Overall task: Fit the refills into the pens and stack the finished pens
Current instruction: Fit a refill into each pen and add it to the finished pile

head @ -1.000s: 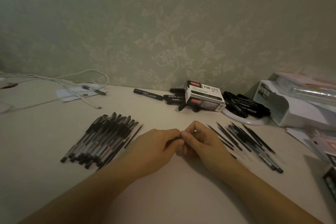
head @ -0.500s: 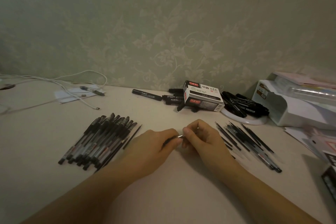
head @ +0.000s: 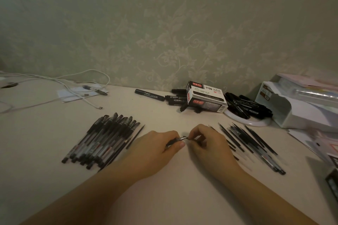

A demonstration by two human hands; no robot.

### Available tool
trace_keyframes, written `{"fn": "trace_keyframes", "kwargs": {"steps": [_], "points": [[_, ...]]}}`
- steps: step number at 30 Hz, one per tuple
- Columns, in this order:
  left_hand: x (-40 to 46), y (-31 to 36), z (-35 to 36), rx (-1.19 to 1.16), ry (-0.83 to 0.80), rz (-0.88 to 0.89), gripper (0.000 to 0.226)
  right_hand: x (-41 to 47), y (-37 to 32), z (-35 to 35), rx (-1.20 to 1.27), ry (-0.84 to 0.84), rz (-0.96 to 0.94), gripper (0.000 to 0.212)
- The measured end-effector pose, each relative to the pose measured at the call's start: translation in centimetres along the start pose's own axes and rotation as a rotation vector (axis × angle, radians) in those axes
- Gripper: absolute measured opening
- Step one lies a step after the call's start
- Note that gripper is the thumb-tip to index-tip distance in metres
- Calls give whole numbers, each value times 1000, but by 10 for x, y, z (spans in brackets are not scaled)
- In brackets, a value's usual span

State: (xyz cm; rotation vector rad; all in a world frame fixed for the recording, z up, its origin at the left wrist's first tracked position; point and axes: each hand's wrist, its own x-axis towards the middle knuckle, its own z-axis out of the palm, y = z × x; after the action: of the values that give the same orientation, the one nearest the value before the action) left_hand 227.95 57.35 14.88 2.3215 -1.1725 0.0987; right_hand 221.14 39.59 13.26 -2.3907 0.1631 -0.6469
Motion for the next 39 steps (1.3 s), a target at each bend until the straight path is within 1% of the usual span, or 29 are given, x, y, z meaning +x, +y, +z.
{"fn": "trace_keyframes", "kwargs": {"steps": [6, 9, 11, 13, 15, 17, 19, 21, 23, 28, 33, 39], "points": [[1, -1, 1, 5, 9, 5, 27, 1, 2, 0, 39, 40, -7, 13], [1, -1, 2, 1, 2, 6, 23, 1, -3, -2, 106, 69, -26, 5], [1, -1, 2, 2, -5, 1, 18, 0, -7, -2, 138, 13, -64, 13], [1, -1, 2, -7, -24, -5, 13, -1, -9, -1, 121, -92, -99, 21], [1, 0, 3, -10, -42, -1, 12, -2, -9, 0, 117, -135, -104, 19], [0, -1, 4, -17, -34, -2, 17, -2, -7, -1, 157, -135, -91, 14], [1, -1, 4, -26, -6, 1, 20, -1, -6, -2, 154, -158, -82, 17], [1, -2, 4, -37, 10, 25, 19, 0, -6, -2, 114, -185, -91, 23], [2, -2, 4, -61, 4, 57, 17, 1, -5, -2, 142, -193, -92, 25], [3, -2, 5, -117, 0, 69, 16, 1, -4, -4, 255, -186, -68, 23], [5, -2, 3, -195, -24, 65, 16, 0, -5, -5, 282, -183, -41, 22], [4, -3, 3, -192, -45, 65, 16, 0, -5, -6, 344, -182, -34, 20]]}}
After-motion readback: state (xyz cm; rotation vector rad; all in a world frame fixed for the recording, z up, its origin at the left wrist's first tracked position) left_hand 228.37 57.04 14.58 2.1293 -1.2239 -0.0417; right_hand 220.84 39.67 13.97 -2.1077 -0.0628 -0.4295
